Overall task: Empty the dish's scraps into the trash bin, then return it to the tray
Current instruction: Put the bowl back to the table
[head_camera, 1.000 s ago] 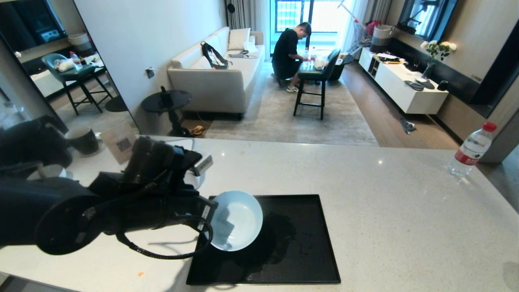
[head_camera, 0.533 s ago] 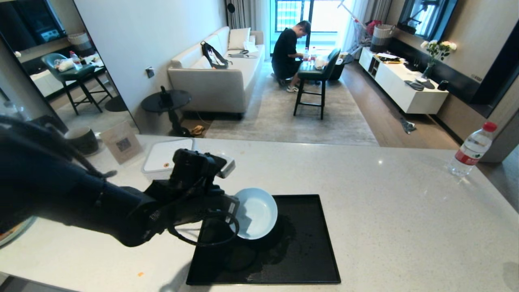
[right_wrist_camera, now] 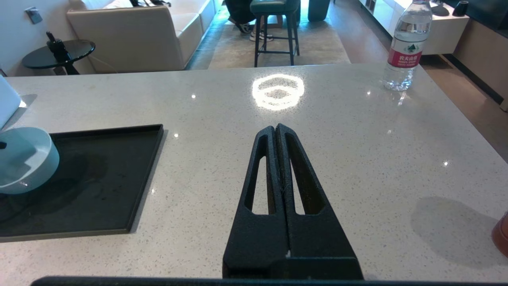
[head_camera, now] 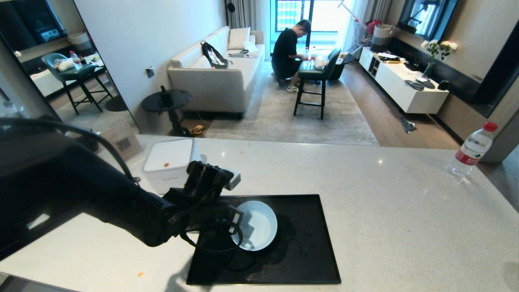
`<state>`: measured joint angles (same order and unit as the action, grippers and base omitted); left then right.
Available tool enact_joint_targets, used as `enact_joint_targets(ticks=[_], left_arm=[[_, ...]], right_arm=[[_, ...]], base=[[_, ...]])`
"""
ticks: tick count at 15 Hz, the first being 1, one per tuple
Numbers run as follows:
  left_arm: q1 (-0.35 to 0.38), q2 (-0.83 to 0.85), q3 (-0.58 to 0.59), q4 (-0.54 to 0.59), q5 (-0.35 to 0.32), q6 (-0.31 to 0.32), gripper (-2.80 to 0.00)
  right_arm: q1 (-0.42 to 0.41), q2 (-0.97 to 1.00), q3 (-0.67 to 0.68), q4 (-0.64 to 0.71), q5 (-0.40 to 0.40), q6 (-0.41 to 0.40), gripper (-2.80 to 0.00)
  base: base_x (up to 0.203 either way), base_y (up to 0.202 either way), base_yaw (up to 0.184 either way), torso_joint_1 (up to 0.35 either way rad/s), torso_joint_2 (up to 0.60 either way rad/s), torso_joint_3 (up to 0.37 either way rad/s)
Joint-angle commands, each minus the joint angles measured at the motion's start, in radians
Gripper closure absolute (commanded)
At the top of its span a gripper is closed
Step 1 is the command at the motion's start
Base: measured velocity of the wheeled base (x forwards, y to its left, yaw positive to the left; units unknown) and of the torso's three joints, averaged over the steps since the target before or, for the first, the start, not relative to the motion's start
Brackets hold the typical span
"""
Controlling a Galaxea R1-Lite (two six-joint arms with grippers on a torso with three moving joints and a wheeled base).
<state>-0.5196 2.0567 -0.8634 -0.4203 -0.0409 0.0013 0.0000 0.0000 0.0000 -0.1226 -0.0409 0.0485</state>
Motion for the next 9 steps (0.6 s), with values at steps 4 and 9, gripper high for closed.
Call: enact_joint_targets(ticks=[4,9], left_arm=[[0.001,0.023,-0.002,0.003,-0.005,0.0,0.0],[0.001,0.04,0.0,0.002,-0.007,0.002,0.0]], right_arm=[[0.0,0.0,0.0,-0.002,-0.001,0.001,0.0],[0.0,0.0,0.0,-0.002,-0.001,0.001,0.0]], base=[[0.0,0.0,0.0,0.0,0.0,0.0],[0.0,0.0,0.0,0.0,0.0,0.0]])
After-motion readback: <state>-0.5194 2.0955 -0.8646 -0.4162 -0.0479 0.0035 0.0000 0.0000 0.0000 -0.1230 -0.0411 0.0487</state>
